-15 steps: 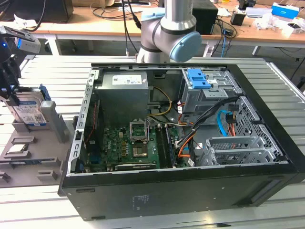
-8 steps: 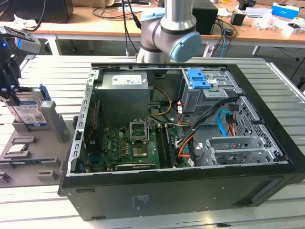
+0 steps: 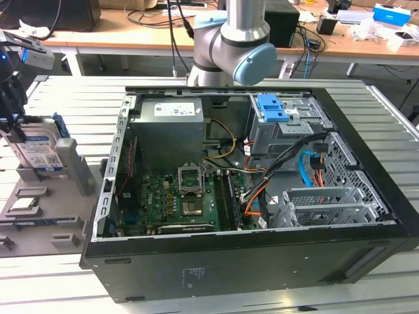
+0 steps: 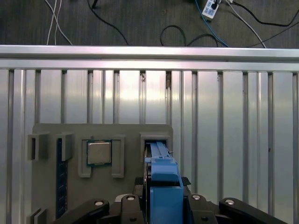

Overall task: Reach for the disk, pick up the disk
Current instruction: 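Pick up the disk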

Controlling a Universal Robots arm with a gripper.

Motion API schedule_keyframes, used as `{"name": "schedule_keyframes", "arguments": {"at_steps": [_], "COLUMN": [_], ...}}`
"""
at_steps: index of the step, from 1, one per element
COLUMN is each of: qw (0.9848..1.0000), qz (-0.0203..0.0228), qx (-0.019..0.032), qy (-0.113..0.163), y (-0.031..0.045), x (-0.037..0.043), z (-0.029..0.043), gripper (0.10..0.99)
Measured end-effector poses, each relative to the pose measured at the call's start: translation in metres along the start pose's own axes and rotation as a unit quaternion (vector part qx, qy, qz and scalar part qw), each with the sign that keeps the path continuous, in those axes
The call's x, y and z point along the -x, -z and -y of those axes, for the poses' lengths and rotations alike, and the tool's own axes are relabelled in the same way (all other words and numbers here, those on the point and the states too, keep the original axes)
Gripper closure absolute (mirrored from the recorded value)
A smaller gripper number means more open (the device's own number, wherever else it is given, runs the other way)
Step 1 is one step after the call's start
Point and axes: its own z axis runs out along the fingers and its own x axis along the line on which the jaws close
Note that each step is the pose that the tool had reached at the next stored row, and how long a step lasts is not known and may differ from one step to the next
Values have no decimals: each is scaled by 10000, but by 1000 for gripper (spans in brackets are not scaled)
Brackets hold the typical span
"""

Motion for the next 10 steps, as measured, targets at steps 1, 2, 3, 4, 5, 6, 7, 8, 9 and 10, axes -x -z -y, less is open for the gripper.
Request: {"name": "schedule_keyframes", "arguments": {"at_steps": [1,2,3,4,5,6,7,8,9,10], "qw": [10000,10000,10000,10000,10000,10000,10000,10000,10000,10000], "qz": [0,-1,0,0,0,0,0,-1,-1,0], "qx": [0,0,0,0,0,0,1,0,0,0], "qy": [0,0,0,0,0,0,0,0,0,0], "y": [29,57,92,123,162,194,221,250,269,284], "x": [0,0,0,0,0,0,1,0,0,1], "z": [-1,-2,-3,-4,-5,-6,-8,-9,-9,-10], "gripper": [718,718,718,718,718,718,718,718,718,718]}}
